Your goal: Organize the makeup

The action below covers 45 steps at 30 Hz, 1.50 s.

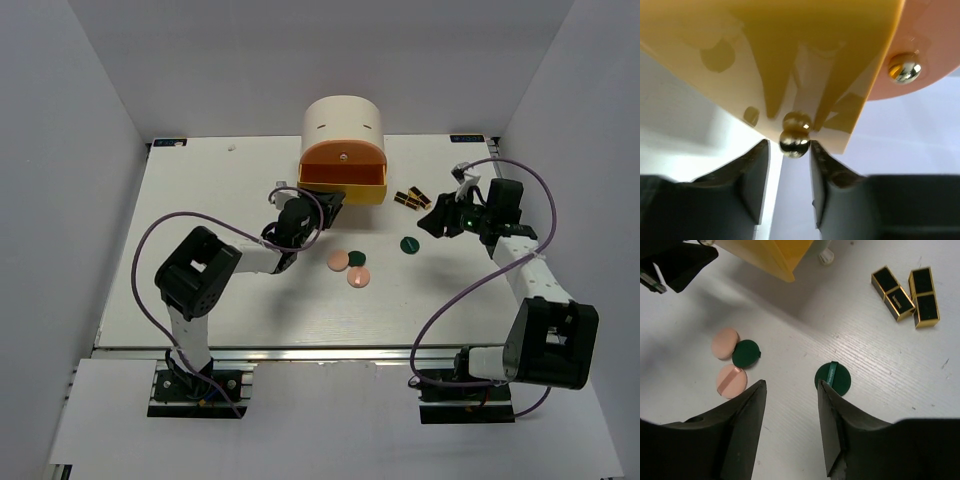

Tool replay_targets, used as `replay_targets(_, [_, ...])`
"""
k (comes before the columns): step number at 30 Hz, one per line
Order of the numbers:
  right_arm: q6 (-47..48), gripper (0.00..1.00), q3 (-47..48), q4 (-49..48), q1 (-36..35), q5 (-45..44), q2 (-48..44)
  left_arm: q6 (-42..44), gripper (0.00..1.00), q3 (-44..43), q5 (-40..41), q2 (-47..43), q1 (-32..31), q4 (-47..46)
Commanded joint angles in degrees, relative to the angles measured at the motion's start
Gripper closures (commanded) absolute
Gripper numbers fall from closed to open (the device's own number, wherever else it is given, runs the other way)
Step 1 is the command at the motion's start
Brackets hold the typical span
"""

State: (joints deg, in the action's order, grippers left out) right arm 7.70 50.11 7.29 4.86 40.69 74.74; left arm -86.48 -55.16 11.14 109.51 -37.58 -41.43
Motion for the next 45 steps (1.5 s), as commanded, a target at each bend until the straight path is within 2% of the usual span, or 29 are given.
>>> replay_targets(1, [2.92,0.48,2.8,3.78,0.15,-2.62,2.24,0.78,0.49,0.58,-0.77,-4.4,-0.74,2.32])
replay_targets(3, [4.5,0.47,4.2,7.01,-0.2,-3.77,3.65,1.22,0.41,0.23,-1.03,-4.83,-0.74,3.46])
replay_targets(7, [9.42,0.48,6.49,11.68,-1.61,-8.5,7.95,2.01,0.31,0.4,-1.91,-6.41,-0.74,5.04])
replay_targets(13, [11.02,0.52,8.24,13.71,-4.6,-15.62,13.83,6.58,0.26,2.86,-2.96,-12.3,-0.74,8.73])
replay_targets(19, [11.1,0.52,11.15,13.98,-8.02,-21.17,20.88,17.02,0.2,5.32,-2.62,-22.31,-0.74,20.49])
replay_targets(20, [11.19,0.52,11.94,13.72,-8.38,-21.7,21.67,21.65,0.19,4.89,-2.0,-23.46,-0.74,26.17])
replay_targets(25, [11.37,0.52,14.23,13.54,-10.49,-24.95,26.68,31.53,0.1,6.28,7.02,-33.81,-0.74,40.0])
replay_targets(28, [11.1,0.52,15.02,13.45,-11.28,-26.62,28.44,34.26,0.02,8.3,13.44,-40.05,-0.65,45.79])
replay_targets(32, [11.37,0.51,14.49,12.31,-11.81,-29.52,29.5,35.67,0.02,8.75,18.65,-44.9,-0.39,52.93])
replay_targets(34, [11.46,0.52,14.14,11.79,-11.98,-30.66,30.29,37.07,0.02,9.1,18.75,-45.88,-0.21,54.87])
replay_targets(38, [11.72,0.57,13.0,10.82,-12.25,-32.69,31.08,37.35,0.02,10.68,17.17,-47.29,-0.21,56.37])
replay_targets(40, [11.89,0.65,12.39,10.64,-12.42,-33.04,31.43,36.47,0.02,12.0,15.76,-47.55,-0.21,56.72])
replay_targets(41, [11.9,0.74,12.21,10.55,-12.33,-33.04,31.43,36.38,0.02,12.35,15.32,-47.55,-0.21,56.64])
replay_targets(44, [12.16,0.87,10.89,10.46,-12.42,-32.34,30.91,36.47,0.02,13.58,13.48,-47.46,-0.21,55.85])
replay_targets(45, [12.33,0.95,10.72,10.46,-12.33,-31.55,30.73,36.55,0.02,13.84,12.86,-47.38,-0.21,55.5])
